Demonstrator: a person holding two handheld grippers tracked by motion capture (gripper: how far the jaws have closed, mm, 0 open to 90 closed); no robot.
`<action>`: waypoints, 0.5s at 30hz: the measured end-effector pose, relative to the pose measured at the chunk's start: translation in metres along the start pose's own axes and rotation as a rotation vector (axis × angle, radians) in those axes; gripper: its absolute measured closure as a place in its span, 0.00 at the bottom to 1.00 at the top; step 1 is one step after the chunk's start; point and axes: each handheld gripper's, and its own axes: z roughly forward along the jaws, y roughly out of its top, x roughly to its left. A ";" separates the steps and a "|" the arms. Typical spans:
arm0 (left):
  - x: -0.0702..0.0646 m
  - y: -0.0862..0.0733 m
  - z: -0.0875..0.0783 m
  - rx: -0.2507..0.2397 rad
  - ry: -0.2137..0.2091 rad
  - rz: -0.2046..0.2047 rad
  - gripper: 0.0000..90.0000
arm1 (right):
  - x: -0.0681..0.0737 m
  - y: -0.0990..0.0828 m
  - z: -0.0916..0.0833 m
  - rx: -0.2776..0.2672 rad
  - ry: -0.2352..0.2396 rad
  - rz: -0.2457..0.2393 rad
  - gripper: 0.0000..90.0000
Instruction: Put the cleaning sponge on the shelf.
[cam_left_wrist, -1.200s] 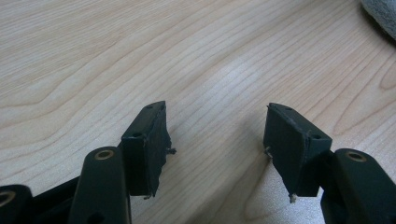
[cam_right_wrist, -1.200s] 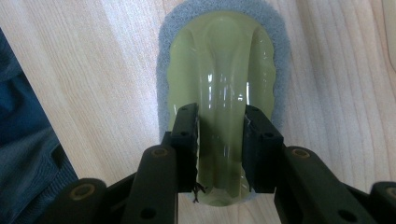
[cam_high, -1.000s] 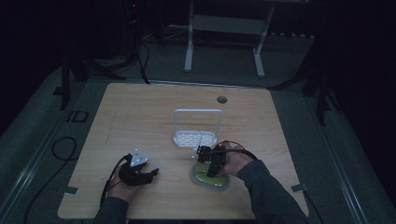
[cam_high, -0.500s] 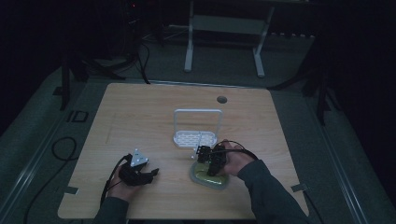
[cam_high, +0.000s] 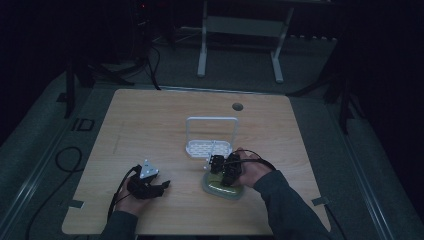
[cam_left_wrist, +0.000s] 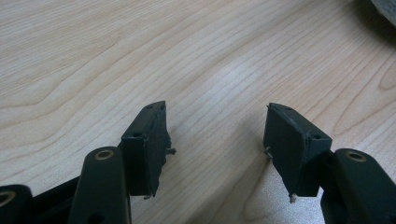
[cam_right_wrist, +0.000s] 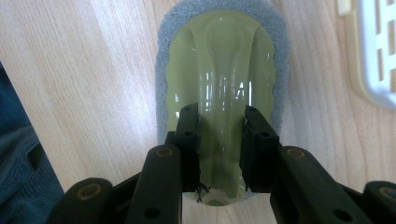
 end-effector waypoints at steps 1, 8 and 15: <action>0.000 0.000 0.000 0.000 0.000 0.000 0.45 | 0.000 0.000 -0.001 -0.004 -0.004 -0.001 0.79; 0.000 0.000 0.000 0.000 0.000 0.001 0.45 | -0.002 0.000 -0.003 -0.024 -0.037 -0.015 0.79; 0.000 0.000 0.000 0.000 -0.001 0.001 0.45 | -0.003 0.000 -0.004 -0.035 -0.089 -0.036 0.79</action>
